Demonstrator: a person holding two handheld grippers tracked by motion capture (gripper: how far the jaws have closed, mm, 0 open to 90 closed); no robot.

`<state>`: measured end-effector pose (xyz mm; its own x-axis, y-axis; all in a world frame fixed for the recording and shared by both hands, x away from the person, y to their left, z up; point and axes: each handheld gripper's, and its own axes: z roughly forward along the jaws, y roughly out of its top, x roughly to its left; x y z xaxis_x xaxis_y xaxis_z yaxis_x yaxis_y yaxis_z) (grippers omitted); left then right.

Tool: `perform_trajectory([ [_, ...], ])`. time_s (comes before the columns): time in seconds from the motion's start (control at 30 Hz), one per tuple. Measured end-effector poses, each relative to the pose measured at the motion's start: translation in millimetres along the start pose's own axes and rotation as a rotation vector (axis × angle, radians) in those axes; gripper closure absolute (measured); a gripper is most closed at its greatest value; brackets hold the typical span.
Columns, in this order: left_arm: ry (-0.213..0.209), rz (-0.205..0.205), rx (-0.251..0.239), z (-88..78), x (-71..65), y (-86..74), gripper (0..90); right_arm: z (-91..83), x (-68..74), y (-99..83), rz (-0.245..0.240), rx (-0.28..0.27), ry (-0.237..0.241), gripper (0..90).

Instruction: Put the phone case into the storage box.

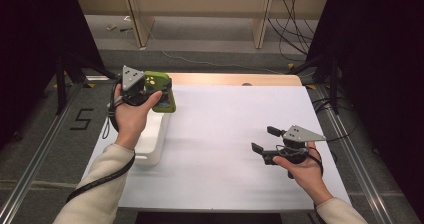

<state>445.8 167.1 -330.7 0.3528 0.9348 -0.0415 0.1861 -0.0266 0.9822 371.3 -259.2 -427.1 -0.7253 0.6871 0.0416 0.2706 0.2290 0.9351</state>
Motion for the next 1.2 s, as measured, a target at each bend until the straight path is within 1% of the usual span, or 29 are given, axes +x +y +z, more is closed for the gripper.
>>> perform_trajectory([
  [0.23,0.009,0.006,-0.008,-1.4,5.2,2.4,16.4,-0.2,-0.2,-0.1,0.0,0.002,-0.001,15.9],
  [0.67,0.022,0.001,-0.007,-2.8,15.2,4.5,16.4,0.6,0.0,-0.3,0.001,-0.002,0.001,15.9],
  [0.9,0.023,0.004,-0.004,-0.5,17.3,4.1,16.4,0.8,0.1,-0.4,0.003,-0.002,0.0,15.9],
  [1.2,0.026,0.019,0.005,4.9,20.3,3.9,16.4,1.1,0.4,-0.7,0.005,0.0,0.0,15.9],
])
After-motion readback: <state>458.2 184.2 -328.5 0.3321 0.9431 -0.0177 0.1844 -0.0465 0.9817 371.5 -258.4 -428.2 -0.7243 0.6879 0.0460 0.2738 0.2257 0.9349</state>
